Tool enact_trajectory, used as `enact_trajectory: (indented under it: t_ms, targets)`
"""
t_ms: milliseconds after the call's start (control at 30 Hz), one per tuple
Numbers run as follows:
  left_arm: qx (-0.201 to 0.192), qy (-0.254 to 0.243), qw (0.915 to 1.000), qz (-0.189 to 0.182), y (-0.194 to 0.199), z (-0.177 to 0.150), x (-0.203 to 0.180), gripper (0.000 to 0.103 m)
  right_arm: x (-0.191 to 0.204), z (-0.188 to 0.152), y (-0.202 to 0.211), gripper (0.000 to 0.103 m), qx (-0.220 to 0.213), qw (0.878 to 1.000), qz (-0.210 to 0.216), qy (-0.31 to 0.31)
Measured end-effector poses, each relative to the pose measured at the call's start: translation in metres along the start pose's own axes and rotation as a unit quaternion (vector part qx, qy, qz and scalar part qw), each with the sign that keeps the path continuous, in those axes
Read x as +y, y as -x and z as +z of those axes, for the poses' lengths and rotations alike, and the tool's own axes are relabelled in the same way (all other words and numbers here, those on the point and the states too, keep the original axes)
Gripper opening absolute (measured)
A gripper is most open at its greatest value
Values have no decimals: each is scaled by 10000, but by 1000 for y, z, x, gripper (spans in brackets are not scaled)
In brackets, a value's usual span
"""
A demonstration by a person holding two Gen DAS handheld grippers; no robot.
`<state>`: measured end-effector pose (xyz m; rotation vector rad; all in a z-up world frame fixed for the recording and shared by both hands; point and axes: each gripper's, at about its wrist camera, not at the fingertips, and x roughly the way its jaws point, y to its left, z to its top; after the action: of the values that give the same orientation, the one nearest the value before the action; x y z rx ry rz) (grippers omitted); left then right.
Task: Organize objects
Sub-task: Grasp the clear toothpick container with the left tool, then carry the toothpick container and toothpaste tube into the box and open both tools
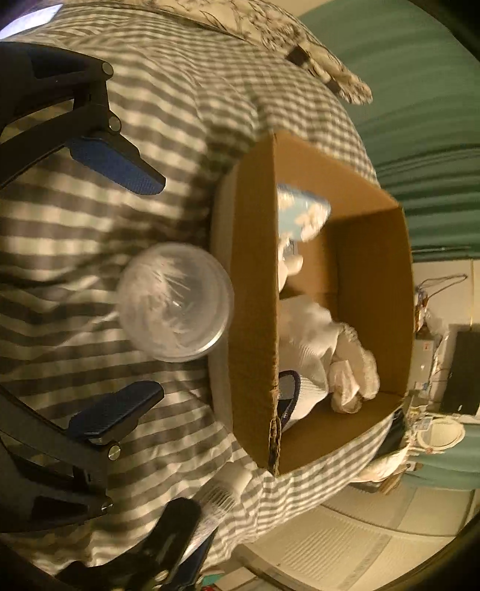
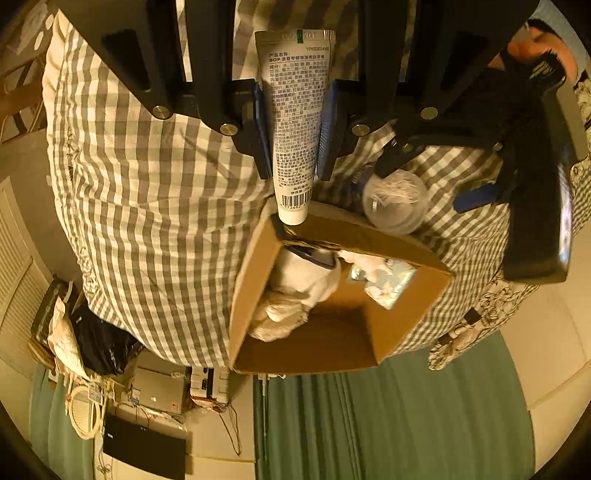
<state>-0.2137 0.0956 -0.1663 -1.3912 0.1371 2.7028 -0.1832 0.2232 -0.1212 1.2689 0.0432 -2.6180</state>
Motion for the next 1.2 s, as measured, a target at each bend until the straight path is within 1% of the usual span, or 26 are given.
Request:
enact_trajectory:
  t_ms: [100, 167, 200, 233, 267, 433, 533, 733, 933, 1067, 1200]
  targets:
    - [92, -65, 9999, 25, -15, 2, -3, 101, -5, -3, -9, 24, 86, 9999, 71, -62]
    - [147, -30, 9999, -61, -22, 4, -2, 93, -6, -4, -10, 24, 114, 9999, 103, -76]
    - [168, -21, 9998, -97, -24, 4, -1, 85, -7, -5, -10, 24, 117, 9998, 115, -87]
    - [190, -20, 9997, -129, -26, 5, 0, 74, -7, -5, -10, 24, 122, 9998, 124, -95]
    - [226, -29, 9996, -142, -27, 5, 0, 67, -7, -5, -11, 24, 125, 9998, 129, -102]
    - [156, -93, 9997, -180, -16, -1, 2, 67, -3, -8, -3, 24, 87, 9993, 283, -208]
    - [41, -139, 9997, -214, -1, -3, 2, 66, 3, -9, 7, 24, 18, 9995, 263, -168]
    - [-298, -183, 9991, -235, 43, -4, 4, 66, 14, -4, 44, 24, -280, 9994, 196, -91]
    - [-774, -143, 9966, -240, 92, 9, 14, 66, 19, 6, 83, 24, -626, 9980, 106, -59]
    - [-1097, -181, 9936, -201, 125, 22, 15, 66, 23, 18, 104, 24, -862, 9962, 87, 14]
    - [-1335, -179, 9907, -184, 143, 41, 21, 66, 32, 38, 118, 24, -1098, 9938, 72, 161]
